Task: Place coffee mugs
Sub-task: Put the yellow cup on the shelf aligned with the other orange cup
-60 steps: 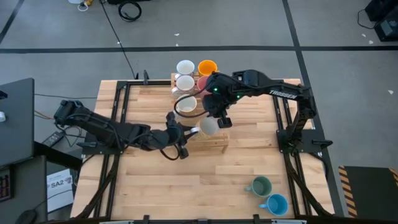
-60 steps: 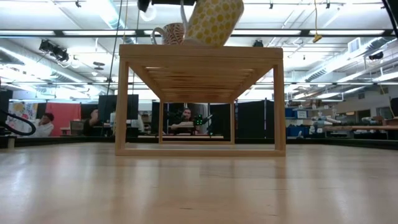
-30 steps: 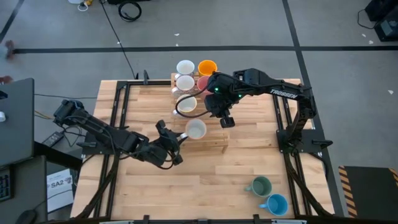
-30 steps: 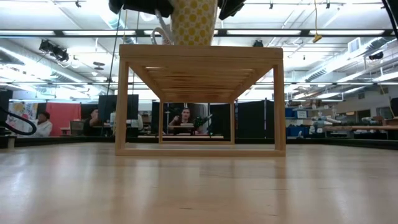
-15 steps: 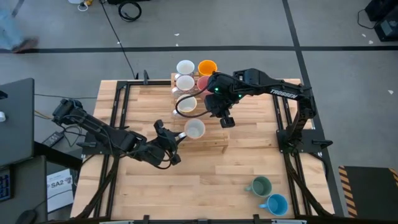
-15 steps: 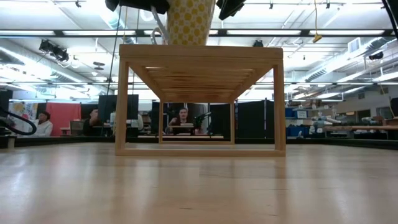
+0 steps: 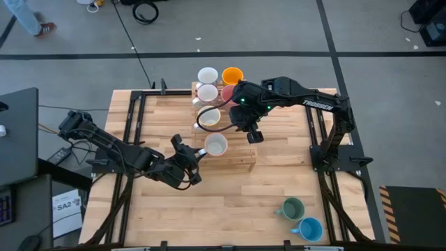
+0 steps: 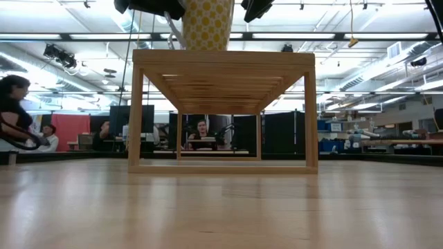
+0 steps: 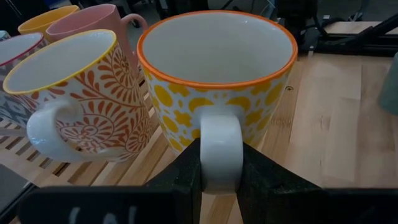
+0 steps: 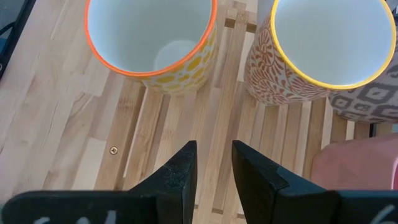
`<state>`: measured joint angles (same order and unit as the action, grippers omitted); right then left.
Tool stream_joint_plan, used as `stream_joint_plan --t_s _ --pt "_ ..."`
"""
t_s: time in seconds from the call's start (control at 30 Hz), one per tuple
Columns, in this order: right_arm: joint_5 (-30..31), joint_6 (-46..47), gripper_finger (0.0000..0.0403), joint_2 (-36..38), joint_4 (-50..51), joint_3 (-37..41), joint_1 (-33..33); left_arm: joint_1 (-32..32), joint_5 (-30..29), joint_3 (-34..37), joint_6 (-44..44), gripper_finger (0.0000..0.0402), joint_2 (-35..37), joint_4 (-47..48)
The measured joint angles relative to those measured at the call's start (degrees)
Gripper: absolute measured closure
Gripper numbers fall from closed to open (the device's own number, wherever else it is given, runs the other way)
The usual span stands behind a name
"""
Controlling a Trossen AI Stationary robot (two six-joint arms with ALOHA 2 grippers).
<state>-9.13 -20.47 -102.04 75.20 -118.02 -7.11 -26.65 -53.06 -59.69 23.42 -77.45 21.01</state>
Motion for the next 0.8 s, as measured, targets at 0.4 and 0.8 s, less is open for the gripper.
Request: stream_joint_plan --t_s 0.4,0.8 --pt "0.00 0.00 0.0296 0.00 0.00 0.00 0.00 0.00 0.64 -0.03 -0.02 0.0325 0.00 0.66" --pt "0.00 0.00 0.0296 0.00 0.00 0.00 0.00 0.02 1.35 -0.03 -0.05 0.0285 -0.02 0.97"
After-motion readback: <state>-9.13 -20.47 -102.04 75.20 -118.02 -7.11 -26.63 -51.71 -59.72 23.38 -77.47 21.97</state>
